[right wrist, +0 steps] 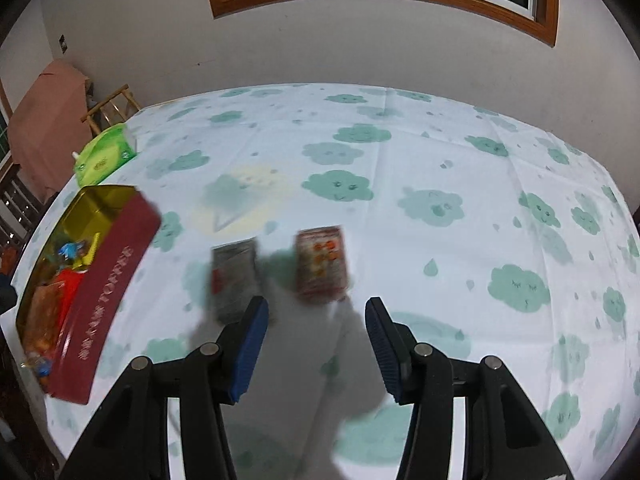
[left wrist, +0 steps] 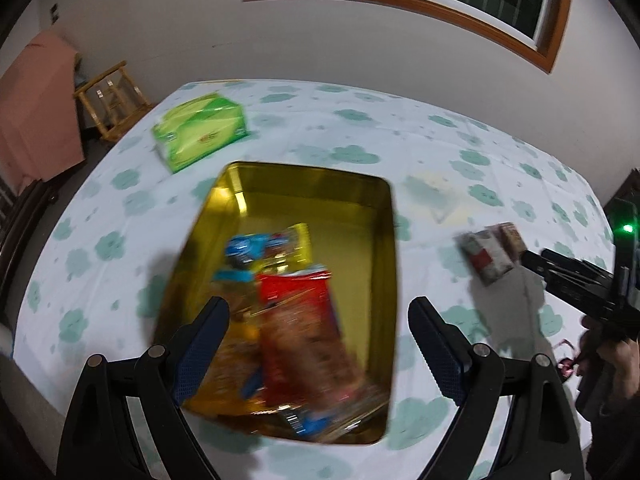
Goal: Organize snacks
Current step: 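Grasp the brown red-printed box with the right gripper while the left gripper grasps the grey box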
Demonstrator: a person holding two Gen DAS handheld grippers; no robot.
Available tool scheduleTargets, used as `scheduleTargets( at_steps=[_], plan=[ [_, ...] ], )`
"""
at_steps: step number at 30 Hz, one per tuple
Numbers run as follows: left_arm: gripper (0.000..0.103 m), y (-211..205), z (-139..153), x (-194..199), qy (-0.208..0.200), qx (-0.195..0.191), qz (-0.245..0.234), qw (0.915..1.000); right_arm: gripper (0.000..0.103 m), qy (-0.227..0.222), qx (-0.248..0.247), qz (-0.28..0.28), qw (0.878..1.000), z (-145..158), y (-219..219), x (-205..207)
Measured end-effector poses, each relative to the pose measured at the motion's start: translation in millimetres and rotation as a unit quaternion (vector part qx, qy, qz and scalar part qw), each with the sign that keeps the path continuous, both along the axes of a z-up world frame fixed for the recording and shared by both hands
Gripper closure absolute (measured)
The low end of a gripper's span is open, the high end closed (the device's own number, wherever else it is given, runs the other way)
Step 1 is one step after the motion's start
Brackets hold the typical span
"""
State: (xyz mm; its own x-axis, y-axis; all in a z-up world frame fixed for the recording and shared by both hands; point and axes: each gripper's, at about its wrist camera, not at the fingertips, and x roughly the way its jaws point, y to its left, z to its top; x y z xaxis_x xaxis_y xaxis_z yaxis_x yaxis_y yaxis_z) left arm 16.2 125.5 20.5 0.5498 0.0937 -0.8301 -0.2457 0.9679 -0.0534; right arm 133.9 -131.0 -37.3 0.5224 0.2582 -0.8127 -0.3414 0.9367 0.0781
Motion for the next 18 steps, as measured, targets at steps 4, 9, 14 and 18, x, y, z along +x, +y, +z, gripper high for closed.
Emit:
scheduleTargets(
  at_steps=[4,9,14,18],
  plan=[
    [0.014,-22.9,-4.4,18.9,0.006,-0.004,-0.022,0.9997,0.051,0.006,0.009,0.005,1.000,-9.5,0.0,16.6],
    [0.014,-49.5,-11.1,41.2,0.009,0.006,-0.041,0.9991,0.051,0.009,0.004,0.014,1.000,-22.0,5.0,31.3],
    [0.014,-74.8,-19.1,59.0,0.012,0.013,-0.059,0.9981,0.051,-0.004,-0.001,0.022,1.000,-30.1,7.3,38.4],
    [0.014,-92.0,-24.8,70.7,0.010,0.013,-0.069,0.9975,0.068,-0.011,0.000,0.032,0.999,-30.3,5.4,38.3]
  ],
)
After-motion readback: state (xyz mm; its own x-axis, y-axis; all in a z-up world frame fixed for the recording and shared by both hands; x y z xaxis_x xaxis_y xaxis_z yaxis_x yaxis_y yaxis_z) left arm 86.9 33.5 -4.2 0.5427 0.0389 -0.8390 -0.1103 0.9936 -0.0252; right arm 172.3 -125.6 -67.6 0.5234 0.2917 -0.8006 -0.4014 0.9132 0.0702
